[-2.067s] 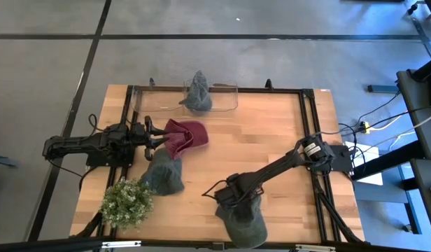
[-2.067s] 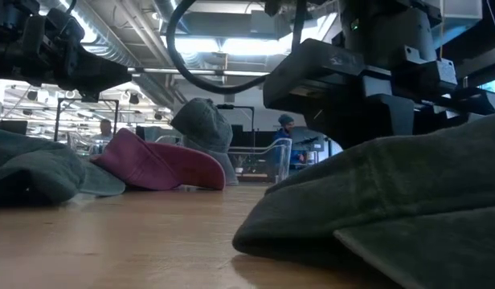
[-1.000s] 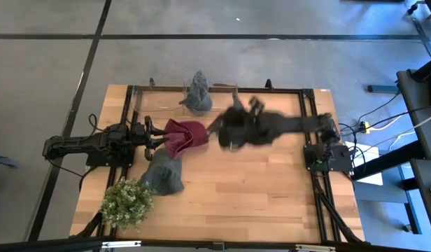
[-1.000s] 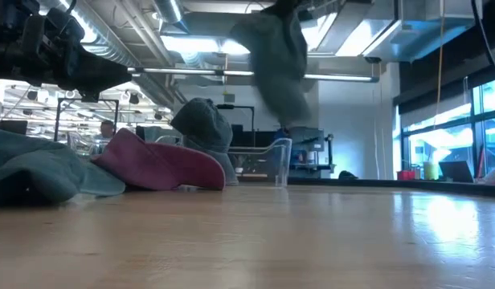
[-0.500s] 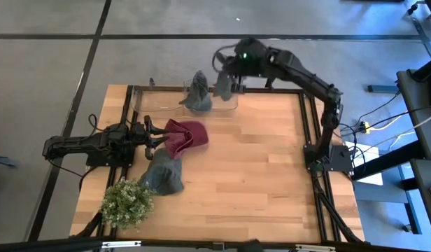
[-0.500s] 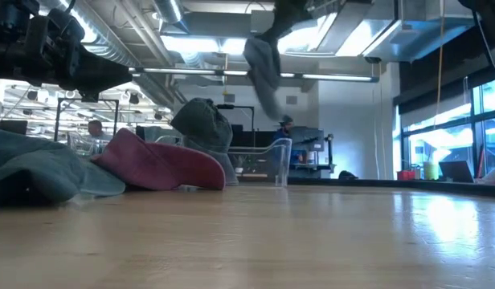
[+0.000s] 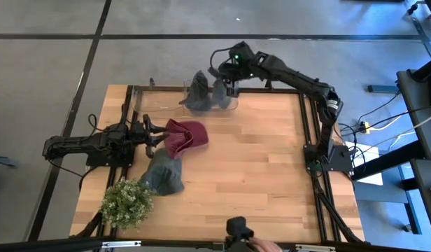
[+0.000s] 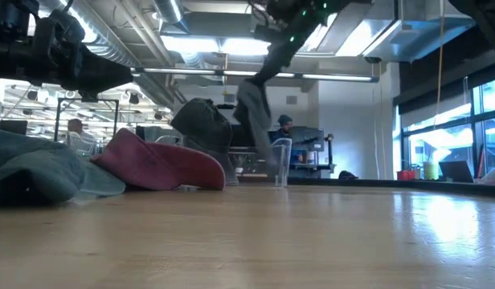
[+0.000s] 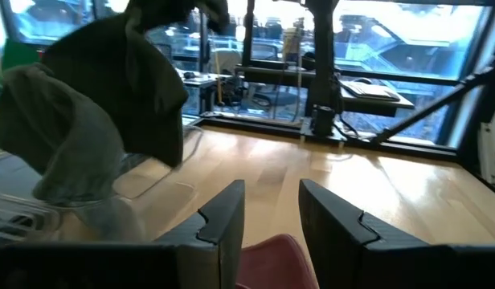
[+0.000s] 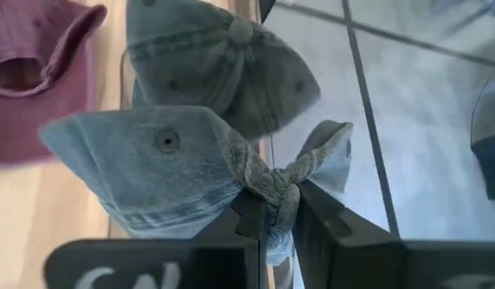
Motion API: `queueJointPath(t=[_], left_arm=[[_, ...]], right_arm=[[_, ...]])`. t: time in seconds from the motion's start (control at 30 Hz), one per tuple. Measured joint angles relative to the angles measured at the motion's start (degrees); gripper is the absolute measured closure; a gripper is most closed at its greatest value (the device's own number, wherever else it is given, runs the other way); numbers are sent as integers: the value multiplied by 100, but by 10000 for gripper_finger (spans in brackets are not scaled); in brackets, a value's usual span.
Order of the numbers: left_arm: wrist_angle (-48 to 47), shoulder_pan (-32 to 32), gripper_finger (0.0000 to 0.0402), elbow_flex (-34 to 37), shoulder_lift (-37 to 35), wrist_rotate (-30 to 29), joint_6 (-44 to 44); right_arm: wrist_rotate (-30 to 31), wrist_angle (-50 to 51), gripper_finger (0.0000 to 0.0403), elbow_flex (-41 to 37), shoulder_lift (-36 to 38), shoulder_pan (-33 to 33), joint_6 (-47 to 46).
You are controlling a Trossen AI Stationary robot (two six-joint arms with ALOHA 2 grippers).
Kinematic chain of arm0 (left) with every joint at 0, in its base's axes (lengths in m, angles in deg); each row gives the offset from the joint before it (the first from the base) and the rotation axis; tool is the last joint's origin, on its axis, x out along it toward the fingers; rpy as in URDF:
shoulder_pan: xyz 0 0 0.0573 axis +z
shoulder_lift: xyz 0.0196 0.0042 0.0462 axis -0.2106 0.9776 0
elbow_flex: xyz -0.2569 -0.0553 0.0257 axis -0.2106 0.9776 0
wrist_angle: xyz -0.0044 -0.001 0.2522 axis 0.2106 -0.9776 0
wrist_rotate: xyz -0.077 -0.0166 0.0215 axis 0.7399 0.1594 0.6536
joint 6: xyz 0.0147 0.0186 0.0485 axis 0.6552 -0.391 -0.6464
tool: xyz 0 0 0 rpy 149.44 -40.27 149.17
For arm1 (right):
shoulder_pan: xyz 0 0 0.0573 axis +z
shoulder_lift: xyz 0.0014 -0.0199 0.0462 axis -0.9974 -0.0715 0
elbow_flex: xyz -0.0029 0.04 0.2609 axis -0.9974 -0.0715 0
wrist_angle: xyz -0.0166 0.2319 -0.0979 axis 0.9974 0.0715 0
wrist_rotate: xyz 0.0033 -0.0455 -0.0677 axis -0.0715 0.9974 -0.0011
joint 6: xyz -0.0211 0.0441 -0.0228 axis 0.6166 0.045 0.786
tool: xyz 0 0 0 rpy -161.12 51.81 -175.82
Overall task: Pick and place caps into container
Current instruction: Put the bottom blue cap into the right transparent container
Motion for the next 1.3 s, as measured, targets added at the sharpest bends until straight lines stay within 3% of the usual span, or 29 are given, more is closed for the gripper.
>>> queueJointPath(t=[0.27, 0.47, 0.67, 1.03, 1.3], left_arm=[[32, 0, 286, -1, 2, -242, 0], [36, 0, 286, -2, -1, -269, 0], [42, 2, 286, -2, 2, -312, 0], [42, 2, 286, -2, -1, -312, 0], [42, 0, 286, 0, -1, -311, 2]], right_arm=[[-16, -1760, 354, -1130, 0, 52, -72], [-708, -2577, 343, -1550, 0, 68, -723], [-717, -3422, 332, -1831, 2, 99, -965], [-744, -3553, 325, -2104, -32, 119, -970], [-742, -3631, 252, -2104, -126, 162, -967]])
